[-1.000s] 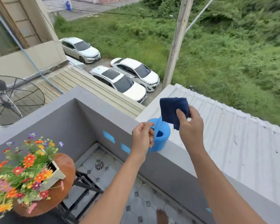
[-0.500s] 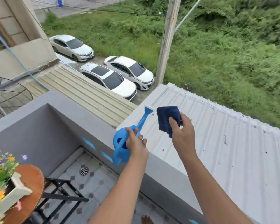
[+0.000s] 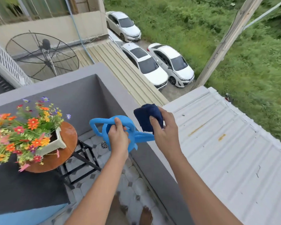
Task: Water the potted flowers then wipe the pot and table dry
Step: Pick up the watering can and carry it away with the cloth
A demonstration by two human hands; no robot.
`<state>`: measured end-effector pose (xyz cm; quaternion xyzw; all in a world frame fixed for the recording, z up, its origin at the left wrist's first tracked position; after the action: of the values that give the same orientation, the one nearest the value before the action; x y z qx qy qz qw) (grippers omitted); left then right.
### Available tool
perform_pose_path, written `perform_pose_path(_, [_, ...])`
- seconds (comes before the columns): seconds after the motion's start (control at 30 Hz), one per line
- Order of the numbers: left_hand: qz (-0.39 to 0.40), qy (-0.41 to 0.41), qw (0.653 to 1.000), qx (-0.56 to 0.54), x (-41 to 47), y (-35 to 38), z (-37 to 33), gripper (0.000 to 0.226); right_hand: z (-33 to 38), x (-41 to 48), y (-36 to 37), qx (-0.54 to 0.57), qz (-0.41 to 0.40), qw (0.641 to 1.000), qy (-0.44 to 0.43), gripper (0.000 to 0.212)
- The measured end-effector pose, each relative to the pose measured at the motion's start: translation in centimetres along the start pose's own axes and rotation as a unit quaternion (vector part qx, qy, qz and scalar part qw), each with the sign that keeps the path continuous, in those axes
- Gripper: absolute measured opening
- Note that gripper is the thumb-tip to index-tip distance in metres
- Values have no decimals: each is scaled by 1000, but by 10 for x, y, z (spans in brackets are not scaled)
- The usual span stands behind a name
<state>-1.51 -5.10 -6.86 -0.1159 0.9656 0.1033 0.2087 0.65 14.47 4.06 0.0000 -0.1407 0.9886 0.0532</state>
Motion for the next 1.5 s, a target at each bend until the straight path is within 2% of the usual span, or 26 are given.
perform_pose_path(0.13, [-21, 8, 996, 87, 40, -63, 1, 49, -5, 26, 81, -3, 54, 999, -3, 34])
perform_pose_path(0.27, [2, -18, 986, 165, 101, -114, 44, 55, -50, 54, 159, 0, 86, 996, 40, 31])
perform_pose_path(0.47, [38, -96, 949, 298, 207, -177, 166, 51, -199, 80, 257, -31, 94, 989, 114, 36])
perform_pose_path(0.6, [37, -168, 928, 329, 282, -213, 291, 50, -348, 84, 303, -35, 111, 973, 201, 32])
perform_pose_path(0.77, [74, -219, 919, 319, 358, -225, 438, 35, -514, 87, 341, -25, 125, 949, 289, 25])
perform_pose_path(0.97, [101, -294, 909, 278, 409, -217, 550, 43, -648, 91, 368, 27, 167, 913, 370, 22])
perform_pose_path(1.07, [104, -308, 915, 240, 426, -215, 585, 42, -684, 100, 377, 19, 199, 901, 386, 20])
perform_pose_path(1.13, [123, -316, 912, 230, 428, -214, 608, 51, -701, 103, 380, 23, 207, 896, 393, 19])
perform_pose_path(1.2, [140, -323, 910, 217, 427, -215, 629, 61, -712, 102, 386, 50, 214, 890, 400, 21])
perform_pose_path(1.27, [153, -321, 910, 212, 427, -214, 640, 59, -720, 99, 392, 88, 216, 885, 404, 22])
perform_pose_path(1.4, [134, -328, 914, 197, 426, -212, 632, 64, -731, 97, 407, 139, 230, 871, 411, 23])
perform_pose_path(1.5, [110, -311, 934, 138, 427, -212, 614, 56, -733, 98, 416, 176, 237, 859, 419, 23])
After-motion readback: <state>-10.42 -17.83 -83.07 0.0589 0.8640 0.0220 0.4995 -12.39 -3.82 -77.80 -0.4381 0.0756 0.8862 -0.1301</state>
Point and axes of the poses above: each hand's wrist, its own x-axis towards the middle knuckle, its own y-axis out of the palm, z = x × y, the point moved 10 cm from there along x, towards the middle knuckle, and after that the axes turned 12 degrees about z, right-handed, at the moved point
